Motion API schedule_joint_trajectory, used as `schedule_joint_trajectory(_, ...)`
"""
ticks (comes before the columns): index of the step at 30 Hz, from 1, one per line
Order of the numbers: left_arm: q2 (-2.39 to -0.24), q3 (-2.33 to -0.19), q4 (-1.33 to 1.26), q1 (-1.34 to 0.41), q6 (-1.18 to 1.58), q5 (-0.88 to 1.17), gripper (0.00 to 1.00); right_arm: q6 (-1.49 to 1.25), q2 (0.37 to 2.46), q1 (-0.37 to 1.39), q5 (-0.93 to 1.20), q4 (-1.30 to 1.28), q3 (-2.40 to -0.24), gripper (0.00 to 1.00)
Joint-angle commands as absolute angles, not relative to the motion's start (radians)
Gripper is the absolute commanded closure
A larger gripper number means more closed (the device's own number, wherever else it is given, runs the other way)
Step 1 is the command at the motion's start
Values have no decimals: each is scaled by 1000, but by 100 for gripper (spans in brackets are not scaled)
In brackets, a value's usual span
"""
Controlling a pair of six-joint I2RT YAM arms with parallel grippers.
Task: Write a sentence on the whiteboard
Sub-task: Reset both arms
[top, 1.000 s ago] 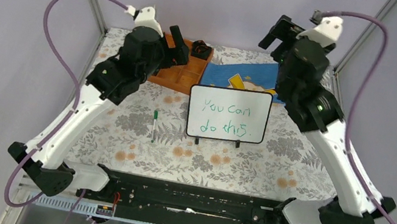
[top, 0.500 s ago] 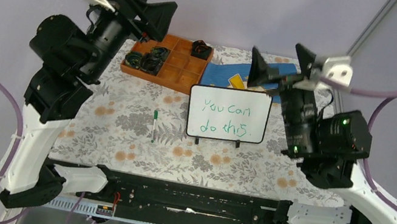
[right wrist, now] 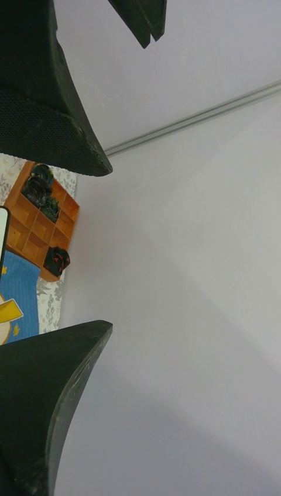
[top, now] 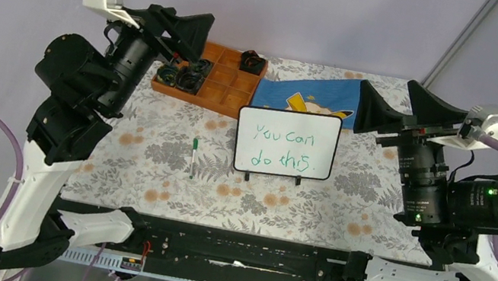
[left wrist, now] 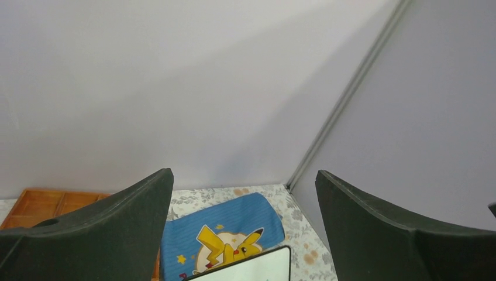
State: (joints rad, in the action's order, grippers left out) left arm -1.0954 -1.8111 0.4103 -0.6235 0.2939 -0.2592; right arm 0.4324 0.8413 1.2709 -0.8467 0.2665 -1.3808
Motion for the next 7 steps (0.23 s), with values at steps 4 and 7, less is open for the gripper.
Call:
schedule_joint_trajectory(4, -1083, -1781, 326, -631, 377, -400, 1, 446, 818, 1277, -891, 324, -1361, 0)
schedule_joint_trajectory(7, -1089, -1782, 327, -632, 347, -383, 1, 445, 817, 1276, -889, 324, -1359, 0)
